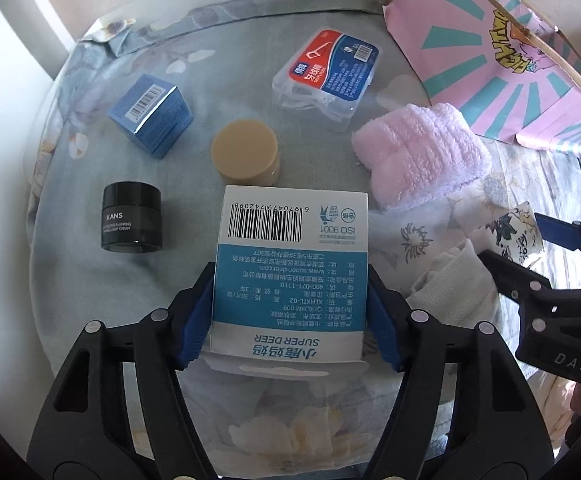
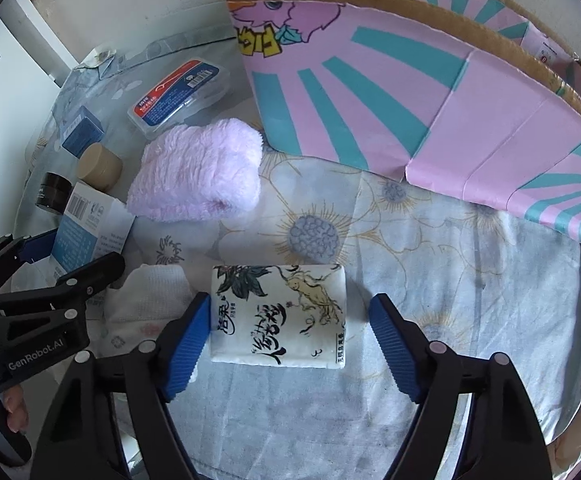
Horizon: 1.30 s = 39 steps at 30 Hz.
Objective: Organize objects
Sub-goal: 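Grasp the SUPER DEER box with left gripper while right gripper grasps the tissue pack, then lift both held packs and carry them over the pink cardboard box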
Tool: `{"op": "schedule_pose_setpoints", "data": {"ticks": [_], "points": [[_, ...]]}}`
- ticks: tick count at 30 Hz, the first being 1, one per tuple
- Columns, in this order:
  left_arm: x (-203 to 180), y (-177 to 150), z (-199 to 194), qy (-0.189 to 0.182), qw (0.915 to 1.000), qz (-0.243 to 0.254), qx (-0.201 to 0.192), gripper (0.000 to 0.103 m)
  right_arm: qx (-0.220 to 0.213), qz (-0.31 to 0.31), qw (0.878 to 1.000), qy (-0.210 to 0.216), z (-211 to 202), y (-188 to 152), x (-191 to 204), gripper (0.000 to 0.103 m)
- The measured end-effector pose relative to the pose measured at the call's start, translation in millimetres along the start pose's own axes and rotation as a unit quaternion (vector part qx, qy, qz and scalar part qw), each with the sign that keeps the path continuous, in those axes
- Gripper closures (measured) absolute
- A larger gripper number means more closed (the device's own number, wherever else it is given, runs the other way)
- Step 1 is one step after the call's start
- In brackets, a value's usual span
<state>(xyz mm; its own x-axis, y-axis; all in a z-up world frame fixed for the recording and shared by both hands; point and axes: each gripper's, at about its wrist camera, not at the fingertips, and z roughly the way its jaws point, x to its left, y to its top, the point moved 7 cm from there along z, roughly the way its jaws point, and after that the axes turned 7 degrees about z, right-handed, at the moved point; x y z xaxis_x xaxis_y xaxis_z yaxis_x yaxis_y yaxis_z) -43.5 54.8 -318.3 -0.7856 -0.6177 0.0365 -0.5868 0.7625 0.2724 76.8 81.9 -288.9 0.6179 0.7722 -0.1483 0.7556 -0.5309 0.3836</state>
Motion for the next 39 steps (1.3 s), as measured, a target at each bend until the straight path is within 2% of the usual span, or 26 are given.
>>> {"op": "schedule_pose_setpoints", "data": {"ticks": [3,9,16,21,30,31,35,39], "points": [[2,-1,0,-0.005,1.0000,-0.002,-0.002,0.038,-0.002,0.002,1.000,-0.004,-4,-1,-1,0.044],[7,-4,-3,-0.007,0.9999,-0.001,-0.008,0.038,-0.006,0.021,1.000,-0.008,-11,-4,-10,0.045],[11,-6,-19,-0.012,0.9997,0.004,-0.021,0.038,-0.023,0.032,0.999,-0.013,-38,-11,-19,0.045],[9,-2,-43,-0.015,0.9992,0.010,-0.037,0.038,-0.047,0.030,0.998,-0.013,-65,0,-12,0.045],[-2,3,-106,-0.036,0.9962,0.029,-0.074,0.038,-0.075,0.067,0.995,-0.016,-110,10,4,0.045],[-4,4,-114,-0.040,0.9958,0.031,-0.077,0.038,-0.079,0.069,0.994,-0.018,-103,19,18,0.045],[-10,20,-136,-0.053,0.9929,0.052,-0.093,0.038,-0.093,0.078,0.993,-0.008,-123,27,28,0.045],[-24,42,-156,-0.056,0.9892,0.074,-0.113,0.038,-0.104,0.095,0.990,-0.002,-147,37,15,0.045]]}}
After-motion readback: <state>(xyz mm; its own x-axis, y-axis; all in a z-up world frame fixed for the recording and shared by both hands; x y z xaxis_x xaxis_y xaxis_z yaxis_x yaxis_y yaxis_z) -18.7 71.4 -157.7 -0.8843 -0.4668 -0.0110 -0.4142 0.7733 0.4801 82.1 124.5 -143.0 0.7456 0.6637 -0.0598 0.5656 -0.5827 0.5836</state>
